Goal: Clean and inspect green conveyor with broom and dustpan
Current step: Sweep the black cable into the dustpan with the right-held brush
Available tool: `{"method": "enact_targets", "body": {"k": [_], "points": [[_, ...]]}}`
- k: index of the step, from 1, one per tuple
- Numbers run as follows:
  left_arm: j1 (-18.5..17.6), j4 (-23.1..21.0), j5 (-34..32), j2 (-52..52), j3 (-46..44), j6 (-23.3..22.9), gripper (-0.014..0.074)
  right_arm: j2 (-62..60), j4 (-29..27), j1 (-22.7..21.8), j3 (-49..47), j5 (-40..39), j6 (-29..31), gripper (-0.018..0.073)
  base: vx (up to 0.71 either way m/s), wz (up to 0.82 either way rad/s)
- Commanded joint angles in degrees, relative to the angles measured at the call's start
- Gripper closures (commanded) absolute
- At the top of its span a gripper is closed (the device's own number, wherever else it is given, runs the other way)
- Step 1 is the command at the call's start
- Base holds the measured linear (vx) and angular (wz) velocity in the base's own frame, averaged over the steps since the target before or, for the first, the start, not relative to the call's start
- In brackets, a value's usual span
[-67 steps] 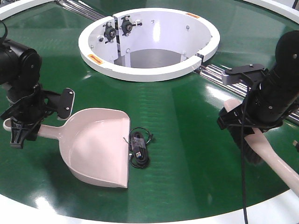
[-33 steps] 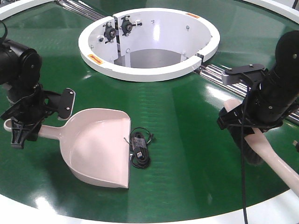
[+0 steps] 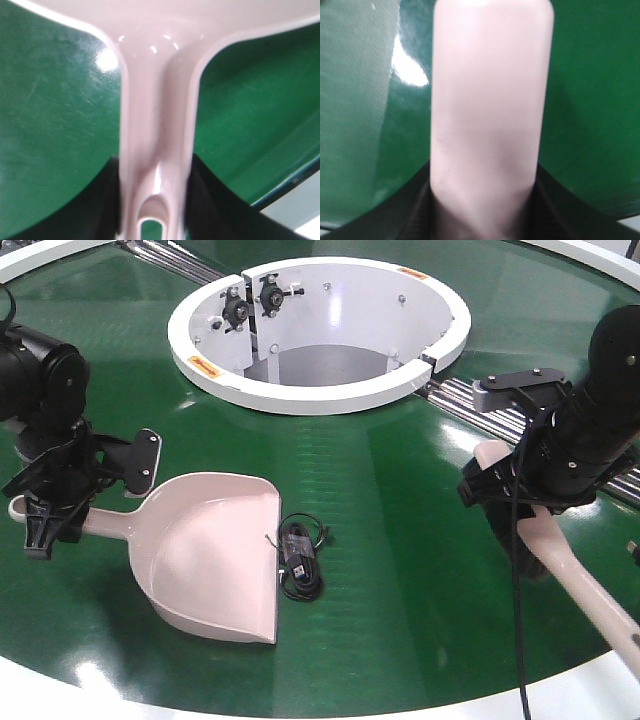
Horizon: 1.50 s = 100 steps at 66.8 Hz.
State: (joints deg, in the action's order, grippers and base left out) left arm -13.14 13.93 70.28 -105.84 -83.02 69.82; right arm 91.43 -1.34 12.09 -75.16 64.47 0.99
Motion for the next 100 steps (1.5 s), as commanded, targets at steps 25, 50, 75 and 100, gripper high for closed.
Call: {"method": "enact_targets", "body": {"k": [25,50,75,100], "points": [[-0.7,-1.0,1.9,2.7,-1.7,-0.8,0.0603,9.1,-5.0,3.9,-2.9,-2.2,-8.1,0.0563,0.00,0.00],[-0.7,-1.0,1.9,2.7,-1.7,-0.8,0.0603,21.5,-5.2,10.8,-16.8,2.9,-8.7,0.0563,0.00,0.00],[-0.7,-1.0,1.9,2.7,-1.7,-0.8,0.0603,34.5,-11.1,16.8,-32.3,8.8,-9.4,0.0563,0.00,0.00],[-0.7,-1.0,1.9,2.7,-1.7,-0.8,0.0603,41.7,-19.8,22.1,-47.3,9.4,-11.5,0.0563,0.00,0.00]]}}
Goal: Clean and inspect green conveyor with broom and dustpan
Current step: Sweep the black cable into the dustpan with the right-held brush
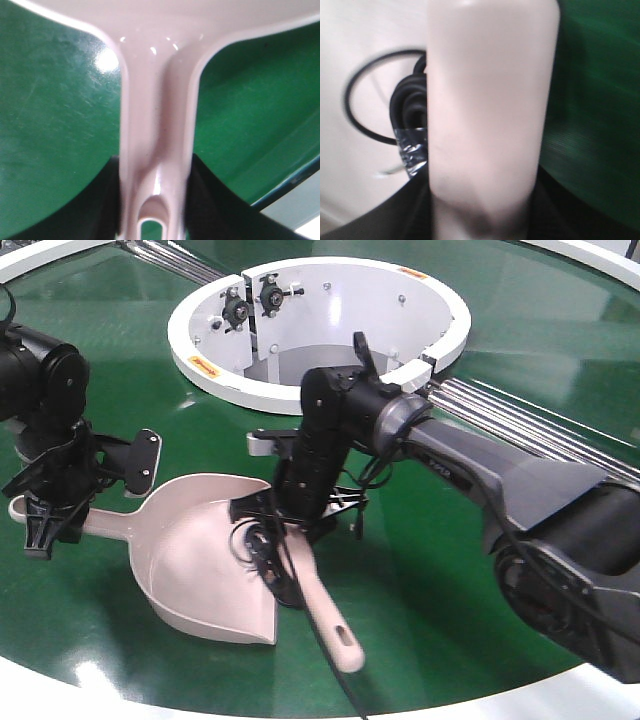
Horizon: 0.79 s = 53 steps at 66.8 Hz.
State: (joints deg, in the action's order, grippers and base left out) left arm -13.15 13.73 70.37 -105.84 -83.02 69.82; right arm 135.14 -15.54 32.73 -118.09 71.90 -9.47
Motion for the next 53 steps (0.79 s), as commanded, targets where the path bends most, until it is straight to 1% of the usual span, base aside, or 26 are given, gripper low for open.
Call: {"method": "enact_targets", "body": {"k": [1,8,21,27,36,44,53], "points": [[-0.7,-0.8,1.8,2.7,-1.7,-0.8,0.0603,-2.0,-5.7,1.7,-4.8,2.0,-1.1,0.0563,0.00,0.00],[-0.7,-0.8,1.8,2.7,-1.7,-0.8,0.0603,-1.9,-5.8,2.4,-7.0,2.0,-1.9,0.0563,0.00,0.00],[-0.7,-0.8,1.8,2.7,-1.7,-0.8,0.0603,-2.3,-5.9,2.5,-9.6,2.0,-2.5,0.0563,0.00,0.00],[-0.7,-0.8,1.8,2.7,-1.7,-0.8,0.0603,-3.6,-5.0,2.4,-9.4,2.0,-2.5,0.0563,0.00,0.00],[-0.7,-0.8,1.8,2.7,-1.7,-0.8,0.0603,-6.0,-1.7,2.4,-9.4,2.0,-2.5,0.0563,0.00,0.00],[-0.7,-0.8,1.8,2.7,-1.7,-0.8,0.0603,-8.2,0.2,2.1,-8.9,2.0,-2.5,0.0563,0.00,0.00],[-0.7,-0.8,1.8,2.7,-1.7,-0.8,0.0603,-11.7,0.7,1.0,-4.7,2.0,-1.8,0.0563,0.00,0.00]]}}
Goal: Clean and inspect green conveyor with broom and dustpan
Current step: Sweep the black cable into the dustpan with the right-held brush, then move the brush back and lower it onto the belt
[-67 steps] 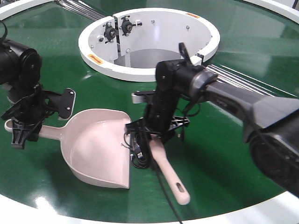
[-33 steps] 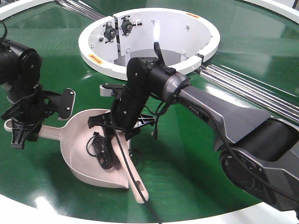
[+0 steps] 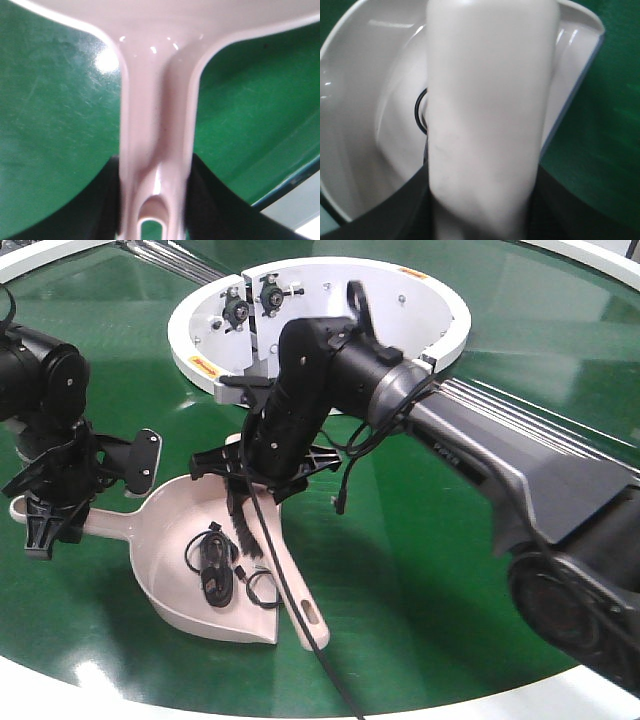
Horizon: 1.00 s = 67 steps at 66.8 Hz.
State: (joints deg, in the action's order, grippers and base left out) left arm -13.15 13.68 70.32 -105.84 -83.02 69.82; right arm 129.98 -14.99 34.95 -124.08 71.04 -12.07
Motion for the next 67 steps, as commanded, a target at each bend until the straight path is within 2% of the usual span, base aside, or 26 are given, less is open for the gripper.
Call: {"method": "enact_targets", "body": {"k": [1,12,23,35,57,67], "points": [[-0.7,-0.7,1.9,2.7,-1.7,-0.8,0.0603,-7.0,0.2,-1.5,2.0,2.9,1.1,0.0563,0.00,0.00],[-0.7,-0.7,1.9,2.7,-1.7,-0.8,0.0603,-12.1,2.6,-4.1,10.5,2.9,3.8,0.0563,0.00,0.00],[-0.7,-0.7,1.9,2.7,-1.7,-0.8,0.0603,-17.1,5.1,-8.2,20.6,2.9,6.8,0.0563,0.00,0.00],[-0.7,-0.7,1.9,2.7,-1.7,-0.8,0.0603,-20.6,7.0,-12.6,27.6,2.9,9.4,0.0563,0.00,0.00],[-0.7,-0.7,1.9,2.7,-1.7,-0.8,0.0603,-19.6,10.0,-20.6,31.4,2.9,11.0,0.0563,0.00,0.00],[-0.7,-0.7,1.9,2.7,-1.7,-0.8,0.0603,-17.6,10.5,-22.7,31.4,2.7,12.1,0.0563,0.00,0.00]]}}
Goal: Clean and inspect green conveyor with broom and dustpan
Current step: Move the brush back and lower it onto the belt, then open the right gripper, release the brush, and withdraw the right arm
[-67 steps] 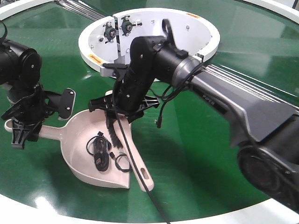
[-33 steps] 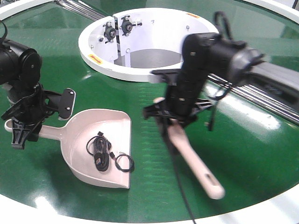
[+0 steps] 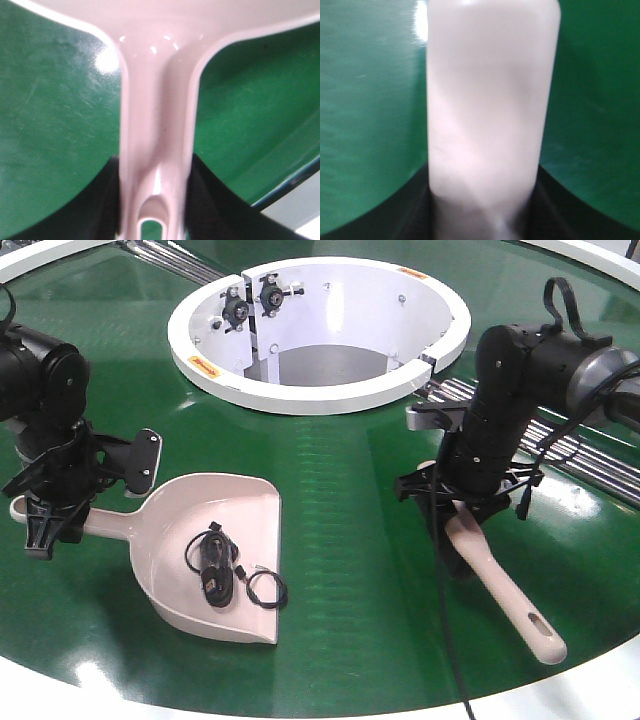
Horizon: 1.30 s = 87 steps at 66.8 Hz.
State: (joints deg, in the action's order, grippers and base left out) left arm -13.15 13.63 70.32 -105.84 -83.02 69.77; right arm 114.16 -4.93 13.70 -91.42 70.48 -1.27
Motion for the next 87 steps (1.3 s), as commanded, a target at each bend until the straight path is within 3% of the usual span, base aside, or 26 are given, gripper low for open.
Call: {"method": "enact_targets", "body": {"k": [1,10,37,50,59,70,77,87], "points": [[-0.7,-0.7,1.9,2.7,-1.7,-0.7,0.0603,-1.6,0.6,-1.5,-1.2,3.2,1.3,0.0563,0.00,0.00],[-0.7,-0.7,1.9,2.7,-1.7,-0.7,0.0603,-0.1,3.1,-1.9,-1.2,1.7,1.3,0.0563,0.00,0.00],[-0.7,-0.7,1.9,2.8,-1.7,-0.7,0.0604,1.8,3.1,-1.9,-1.2,0.1,1.3,0.0563,0.00,0.00],[-0.7,-0.7,1.9,2.8,-1.7,-0.7,0.0604,1.8,3.0,-2.0,-1.2,-0.5,1.3,0.0514,0.00,0.00],[-0.7,-0.7,1.9,2.8,-1.7,-0.7,0.0604,1.8,3.0,-2.0,-1.2,-0.4,1.3,0.0370,0.00,0.00],[-0.7,-0.7,1.9,2.8,-1.7,-0.7,0.0604,1.6,3.1,-2.0,-1.2,-0.2,1.3,0.0074,0.00,0.00],[-0.7,-0.7,1.9,2.8,-1.7,-0.7,0.0604,0.7,3.1,-2.0,-1.2,-1.4,1.3,-0.0069,0.00,0.00],[-0.7,-0.7,1.9,2.8,-1.7,-0.7,0.0604,-2.8,3.1,-1.9,-1.2,-6.1,1.3,-0.0171,0.00,0.00]]}}
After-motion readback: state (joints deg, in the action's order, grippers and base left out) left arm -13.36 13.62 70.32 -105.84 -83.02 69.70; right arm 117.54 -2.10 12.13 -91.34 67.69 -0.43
